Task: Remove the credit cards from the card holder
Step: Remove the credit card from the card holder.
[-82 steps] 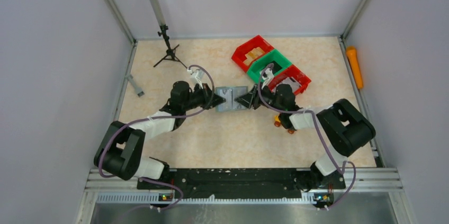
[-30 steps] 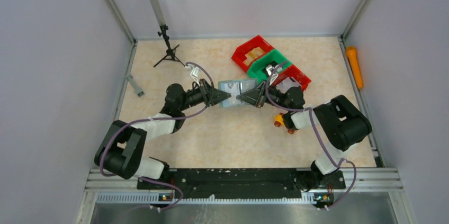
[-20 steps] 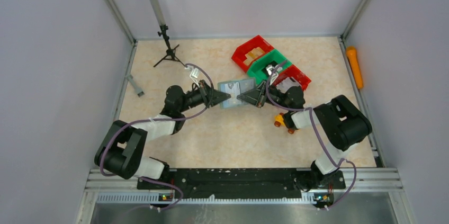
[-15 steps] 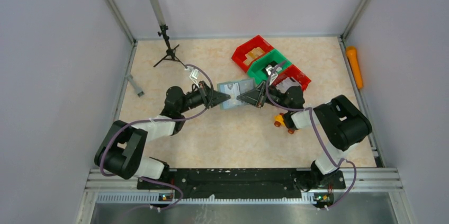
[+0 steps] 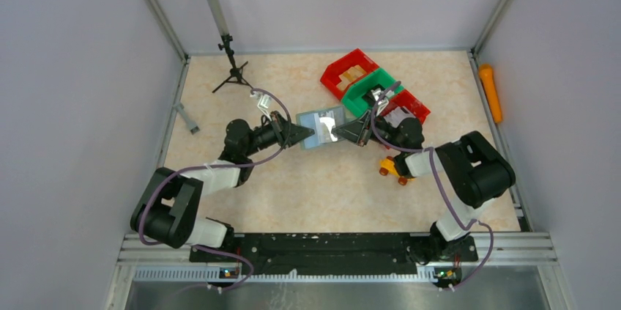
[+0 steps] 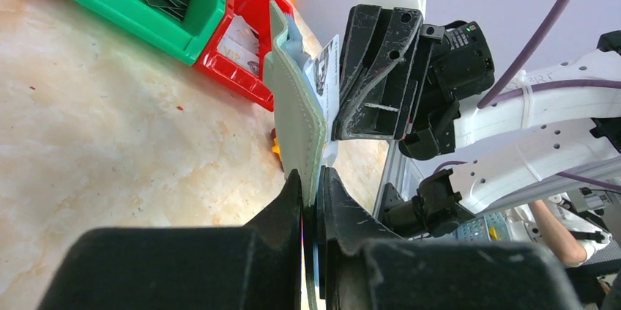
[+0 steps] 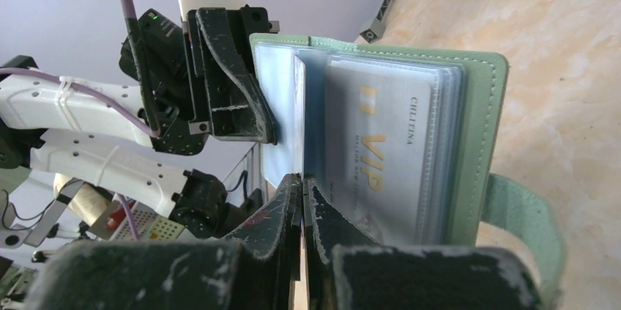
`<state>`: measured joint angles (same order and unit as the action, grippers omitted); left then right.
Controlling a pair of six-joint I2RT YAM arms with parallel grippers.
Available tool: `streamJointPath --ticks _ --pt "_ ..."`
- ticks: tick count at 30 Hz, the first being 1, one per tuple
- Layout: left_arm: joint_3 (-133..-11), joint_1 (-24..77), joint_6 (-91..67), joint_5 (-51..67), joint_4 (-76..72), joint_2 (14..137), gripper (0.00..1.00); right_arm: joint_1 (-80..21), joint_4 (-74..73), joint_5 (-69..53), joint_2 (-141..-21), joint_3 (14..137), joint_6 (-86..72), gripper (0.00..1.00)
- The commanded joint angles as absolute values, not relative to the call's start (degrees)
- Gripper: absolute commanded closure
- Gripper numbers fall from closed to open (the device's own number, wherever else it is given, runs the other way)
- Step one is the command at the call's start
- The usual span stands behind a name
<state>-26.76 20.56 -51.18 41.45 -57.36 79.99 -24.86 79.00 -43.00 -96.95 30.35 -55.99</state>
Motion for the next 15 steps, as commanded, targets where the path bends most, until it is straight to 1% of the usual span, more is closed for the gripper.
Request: streamJointPath --ticks 1,6,15 --pt "-27.24 20.72 -52.33 44.69 -63.72 79.69 1.0 -24.91 81.41 -42.43 -96.62 31.13 -54.37 0.98" --pt "-27.12 20.74 -51.81 43.76 -62.75 79.58 1.0 -24.93 79.16 -41.27 -96.24 31.0 -53.54 1.0" --pt "-27.89 20.65 -44.28 34.57 -45.96 74.99 1.0 -23.57 64.5 -33.02 -91.17 30.22 -46.92 1.0"
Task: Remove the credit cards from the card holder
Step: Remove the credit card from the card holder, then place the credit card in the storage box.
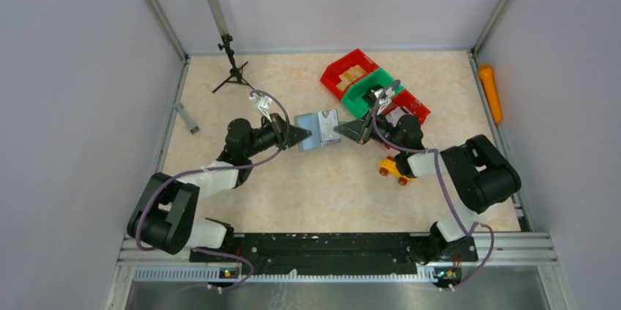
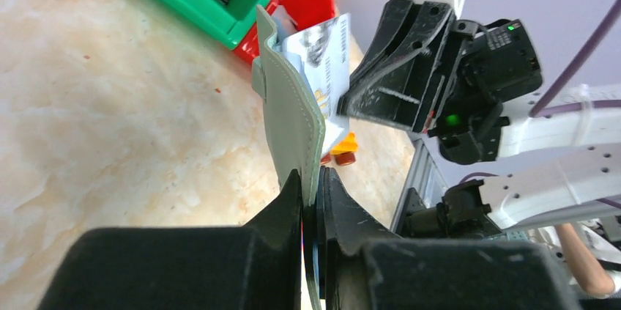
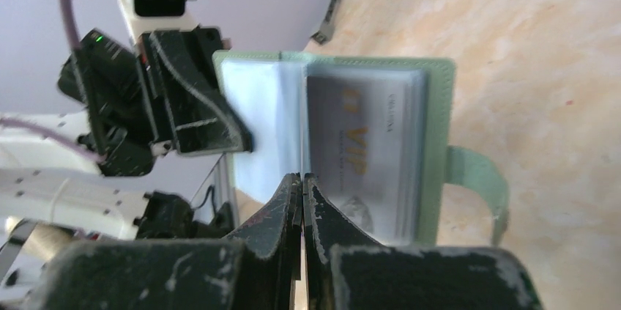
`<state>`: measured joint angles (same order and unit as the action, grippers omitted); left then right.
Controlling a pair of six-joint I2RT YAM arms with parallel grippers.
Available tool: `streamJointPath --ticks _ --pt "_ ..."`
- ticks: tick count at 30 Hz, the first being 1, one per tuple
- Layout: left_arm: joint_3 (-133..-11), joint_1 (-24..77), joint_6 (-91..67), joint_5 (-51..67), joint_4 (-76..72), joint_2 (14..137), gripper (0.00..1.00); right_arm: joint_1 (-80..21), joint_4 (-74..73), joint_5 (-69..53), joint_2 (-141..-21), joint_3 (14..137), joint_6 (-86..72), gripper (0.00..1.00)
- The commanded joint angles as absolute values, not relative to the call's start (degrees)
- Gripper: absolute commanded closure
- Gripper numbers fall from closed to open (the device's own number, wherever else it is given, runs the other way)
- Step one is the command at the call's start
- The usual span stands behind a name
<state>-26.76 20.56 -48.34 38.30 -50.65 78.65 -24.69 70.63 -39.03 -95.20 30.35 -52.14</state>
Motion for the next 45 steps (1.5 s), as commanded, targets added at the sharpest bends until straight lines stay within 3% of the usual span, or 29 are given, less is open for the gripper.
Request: streamJointPath --ticks 1,9,16,20,27,35,45 --pt "-28.13 20.65 -43.77 33.73 -44.34 74.65 1.0 -23.47 63.31 -32.36 -90.66 30.23 -46.24 1.0" --pt "-28.52 20.58 -41.65 28.96 -38.84 73.42 1.0 -20.99 55.67 -32.38 -85.66 31.3 -41.02 1.0" --pt "-28.48 20.65 -39.79 26.14 -35.61 71.62 1.0 -20.51 26.61 -23.37 -75.11 37.84 -24.3 1.0" --pt "-28.37 20.65 -40.45 27.32 -36.43 71.69 1.0 -20.47 12.01 -26.72 -73.89 43.94 -13.57 1.0" --pt "-28.04 20.64 -40.43 28.01 -37.44 70.86 1.0 -20.54 -8.63 -18.82 -73.29 55.3 -0.99 1.0" --pt "-28.48 20.66 -39.92 27.63 -36.12 70.37 1.0 -20.55 -20.66 -3.36 -70.4 59.12 12.92 1.0" --pt "-28.47 20.65 -39.89 27.71 -36.21 70.31 1.0 -20.43 -24.32 2.57 -74.12 59.63 24.23 1.0"
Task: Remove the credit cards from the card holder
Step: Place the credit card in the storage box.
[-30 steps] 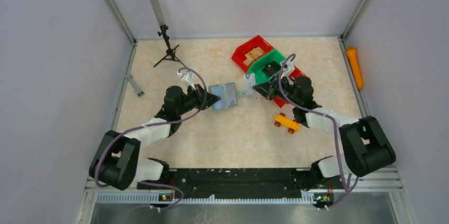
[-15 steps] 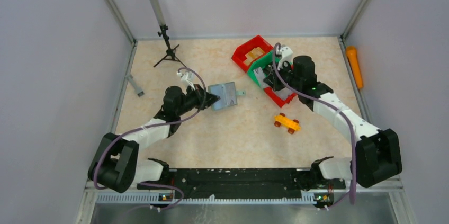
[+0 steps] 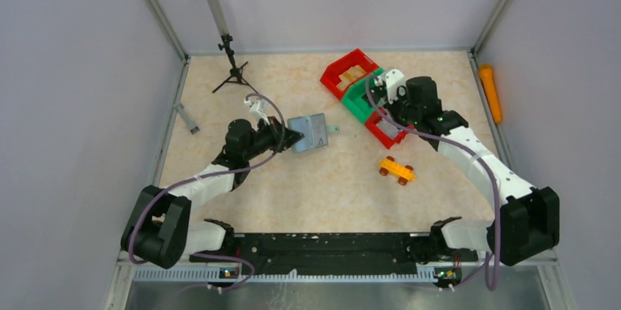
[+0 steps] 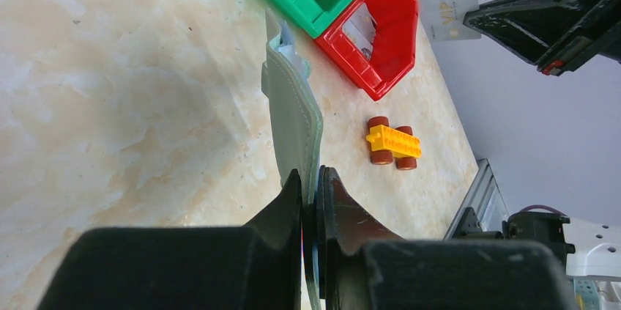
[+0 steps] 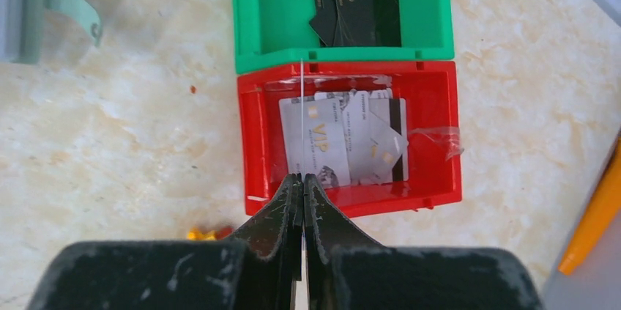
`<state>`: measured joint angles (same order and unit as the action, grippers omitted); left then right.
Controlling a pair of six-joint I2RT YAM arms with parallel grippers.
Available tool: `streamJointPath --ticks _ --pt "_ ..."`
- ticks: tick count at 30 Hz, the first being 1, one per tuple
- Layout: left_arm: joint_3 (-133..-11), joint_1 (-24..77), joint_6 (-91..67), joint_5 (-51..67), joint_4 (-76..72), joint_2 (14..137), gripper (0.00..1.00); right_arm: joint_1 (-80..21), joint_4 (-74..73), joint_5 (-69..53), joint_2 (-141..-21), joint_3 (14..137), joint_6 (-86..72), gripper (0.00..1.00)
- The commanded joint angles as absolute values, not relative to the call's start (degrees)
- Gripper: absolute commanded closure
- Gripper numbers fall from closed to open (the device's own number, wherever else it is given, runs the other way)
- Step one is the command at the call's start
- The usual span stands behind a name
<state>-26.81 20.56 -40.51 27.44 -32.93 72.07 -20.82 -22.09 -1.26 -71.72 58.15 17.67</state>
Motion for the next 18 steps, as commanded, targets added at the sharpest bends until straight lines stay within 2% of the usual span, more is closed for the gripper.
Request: streamJointPath --ticks 1,8,18 --pt "-28.54 20.6 -39.9 27.88 -36.21 70.39 1.0 -20.45 -24.79 3.07 -75.52 60.1 24.77 1.0" --pt "-28.65 20.59 -39.81 29.24 -37.31 70.74 1.0 -20.4 -29.36 2.59 -81.08 63.71 26.53 1.0" --pt "-28.72 20.65 -39.77 29.48 -37.45 70.95 1.0 -20.26 -27.94 2.77 -84.74 64.51 26.3 1.0"
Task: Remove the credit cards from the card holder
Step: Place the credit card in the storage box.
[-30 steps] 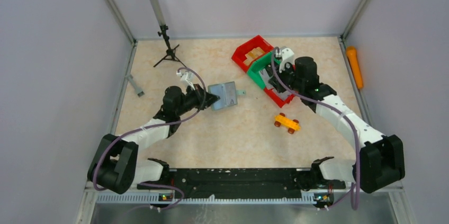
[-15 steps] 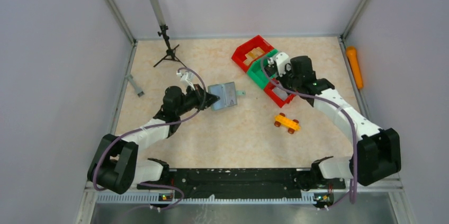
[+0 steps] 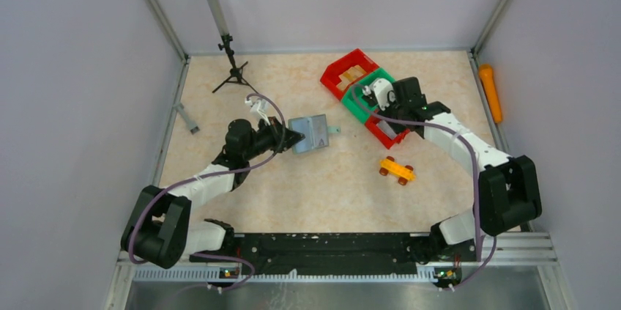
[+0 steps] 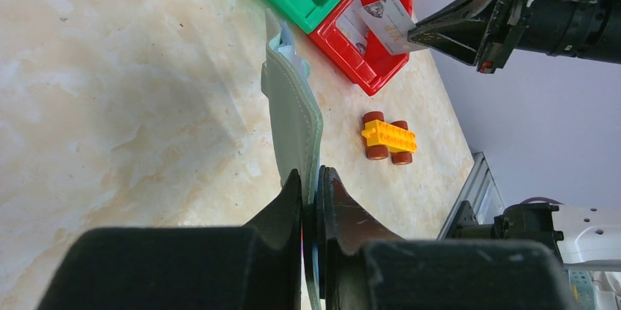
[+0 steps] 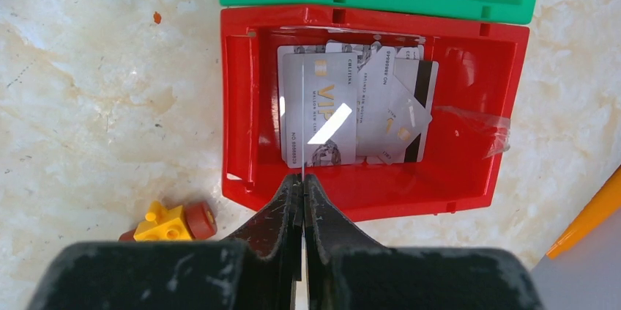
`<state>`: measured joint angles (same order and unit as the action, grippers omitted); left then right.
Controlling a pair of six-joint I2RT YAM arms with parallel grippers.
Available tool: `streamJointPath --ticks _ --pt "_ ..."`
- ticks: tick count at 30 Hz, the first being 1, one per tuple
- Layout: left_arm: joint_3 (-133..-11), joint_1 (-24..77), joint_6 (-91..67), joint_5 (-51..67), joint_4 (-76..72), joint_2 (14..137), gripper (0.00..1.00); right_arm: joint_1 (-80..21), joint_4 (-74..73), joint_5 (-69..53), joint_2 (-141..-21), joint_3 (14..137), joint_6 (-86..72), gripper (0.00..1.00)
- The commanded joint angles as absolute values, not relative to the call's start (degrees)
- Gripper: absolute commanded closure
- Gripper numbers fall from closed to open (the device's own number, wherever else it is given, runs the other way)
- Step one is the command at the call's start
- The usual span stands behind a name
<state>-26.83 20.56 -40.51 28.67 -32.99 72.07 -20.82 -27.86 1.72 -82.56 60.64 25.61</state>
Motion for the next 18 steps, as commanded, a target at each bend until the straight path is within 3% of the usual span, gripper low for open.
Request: streamJointPath --ticks 1,18 --pt "-28.66 20.7 -39.69 29.38 -37.4 70.9 1.0 -19.9 -27.88 1.95 -85.27 64.67 26.11 1.0" --pt "-29.07 20.67 -39.54 29.45 -36.83 71.44 1.0 -15.3 -24.68 -6.68 -93.8 67.05 26.05 1.0"
